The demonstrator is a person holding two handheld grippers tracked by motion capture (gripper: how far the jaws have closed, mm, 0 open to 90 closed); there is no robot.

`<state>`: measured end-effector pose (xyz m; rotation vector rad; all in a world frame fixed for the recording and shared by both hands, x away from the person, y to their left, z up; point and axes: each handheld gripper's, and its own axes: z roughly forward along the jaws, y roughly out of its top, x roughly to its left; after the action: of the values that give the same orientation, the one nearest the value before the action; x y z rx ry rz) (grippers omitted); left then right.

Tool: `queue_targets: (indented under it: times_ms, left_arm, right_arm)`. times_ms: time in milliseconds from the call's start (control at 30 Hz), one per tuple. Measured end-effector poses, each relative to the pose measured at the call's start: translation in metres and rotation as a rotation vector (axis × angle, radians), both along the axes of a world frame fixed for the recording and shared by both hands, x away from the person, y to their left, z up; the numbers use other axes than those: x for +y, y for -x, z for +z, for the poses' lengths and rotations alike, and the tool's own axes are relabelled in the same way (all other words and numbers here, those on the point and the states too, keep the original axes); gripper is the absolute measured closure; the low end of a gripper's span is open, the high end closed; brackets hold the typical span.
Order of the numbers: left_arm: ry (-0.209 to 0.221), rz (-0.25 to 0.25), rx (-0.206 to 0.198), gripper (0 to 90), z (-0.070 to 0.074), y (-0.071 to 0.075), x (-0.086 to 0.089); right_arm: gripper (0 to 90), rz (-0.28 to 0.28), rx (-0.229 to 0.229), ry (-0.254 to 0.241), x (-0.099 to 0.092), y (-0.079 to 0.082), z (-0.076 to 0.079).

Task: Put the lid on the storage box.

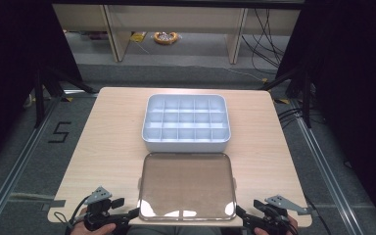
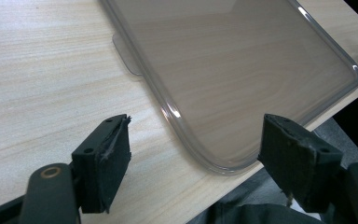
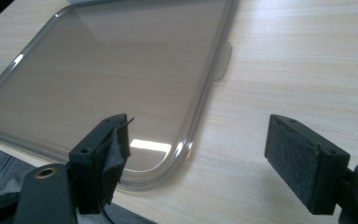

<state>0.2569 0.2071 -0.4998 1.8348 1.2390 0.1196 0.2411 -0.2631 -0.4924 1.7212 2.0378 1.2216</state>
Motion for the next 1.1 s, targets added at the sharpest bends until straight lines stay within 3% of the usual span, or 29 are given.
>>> queue_targets:
  times_ms: [100,133,167,233,300,367,400,433,467,500,533,600,667,700,767,800,833,867,900,933,967,1100]
  left_arm:
    - [0.005,-0.001,0.002,23.6,0.0,0.0,-0.001]
    - [0.008,-0.003,0.004,23.5,0.0,0.0,-0.001]
    - [0.013,-0.007,0.006,23.4,0.0,0.0,-0.001]
    - [0.011,-0.008,0.006,23.1,0.0,0.001,-0.001]
    - [0.005,-0.017,0.004,23.0,0.0,0.001,-0.002]
    - [0.004,-0.015,-0.002,22.9,0.001,0.001,-0.003]
    - [-0.016,-0.029,-0.013,22.8,0.002,0.002,-0.005]
    - [-0.017,-0.038,-0.017,23.0,0.003,0.003,-0.007]
    - [-0.007,-0.041,-0.014,23.5,0.003,0.004,-0.008]
    - [0.002,-0.052,-0.008,24.2,0.002,0.005,-0.01]
    - [0.001,-0.059,-0.002,25.1,0.002,0.005,-0.012]
    - [-0.001,-0.07,0.006,25.2,0.001,0.006,-0.015]
    - [0.0,-0.074,0.007,25.6,0.001,0.005,-0.016]
    - [-0.006,-0.078,0.003,26.7,0.001,0.004,-0.016]
    - [-0.003,-0.076,0.001,28.3,0.001,0.003,-0.017]
    - [0.012,-0.067,0.018,29.8,-0.001,0.0,-0.019]
    - [0.007,-0.076,0.031,30.0,-0.002,-0.002,-0.019]
    - [0.017,-0.074,0.046,29.8,-0.004,-0.004,-0.021]
    - [0.017,-0.074,0.046,29.9,-0.004,-0.004,-0.021]
    - [0.008,-0.059,0.062,30.0,-0.005,-0.008,-0.024]
    - [0.005,-0.059,0.059,30.1,-0.005,-0.009,-0.024]
    - [-0.009,-0.042,0.064,30.5,-0.007,-0.018,-0.025]
  right_arm:
    - [22.1,0.005,-0.017,-0.018,0.0,-0.001,-0.002]
    - [21.9,0.034,-0.048,0.001,-0.003,-0.004,-0.003]
    - [21.7,0.038,-0.045,-0.019,-0.002,-0.004,-0.003]
    - [21.1,0.043,-0.023,-0.014,-0.002,-0.003,-0.001]
    - [21.4,0.062,-0.032,-0.063,-0.002,-0.002,-0.002]
    - [22.5,0.059,-0.022,-0.082,-0.001,-0.003,-0.003]
    - [27.3,0.026,0.02,-0.139,0.002,-0.003,-0.002]
    - [28.1,0.044,-0.007,-0.113,-0.002,-0.006,-0.005]
    - [29.3,0.012,0.027,-0.134,0.001,-0.005,-0.004]
    - [31.6,0.009,0.035,-0.124,0.001,-0.004,-0.003]
    - [33.3,0.039,0.0,-0.115,0.0,-0.007,-0.006]
    - [34.4,0.028,0.028,-0.148,0.003,-0.007,-0.004]
    - [36.1,0.032,0.014,-0.138,0.003,-0.011,-0.007]
    - [37.0,0.025,0.041,-0.164,0.005,-0.012,-0.007]
    - [37.9,0.045,0.031,-0.169,0.003,-0.013,-0.009]
    - [39.3,0.03,0.044,-0.169,0.004,-0.015,-0.009]
    - [39.5,0.005,0.092,-0.197,0.007,-0.014,-0.007]
    - [40.0,0.043,0.014,-0.15,0.004,-0.02,-0.013]
    - [40.0,0.043,0.014,-0.15,0.004,-0.02,-0.013]
    - [40.2,0.03,0.061,-0.173,0.006,-0.02,-0.011]
    - [40.3,0.044,0.042,-0.15,0.006,-0.023,-0.012]
    - [40.5,0.043,0.047,-0.123,0.008,-0.033,-0.014]
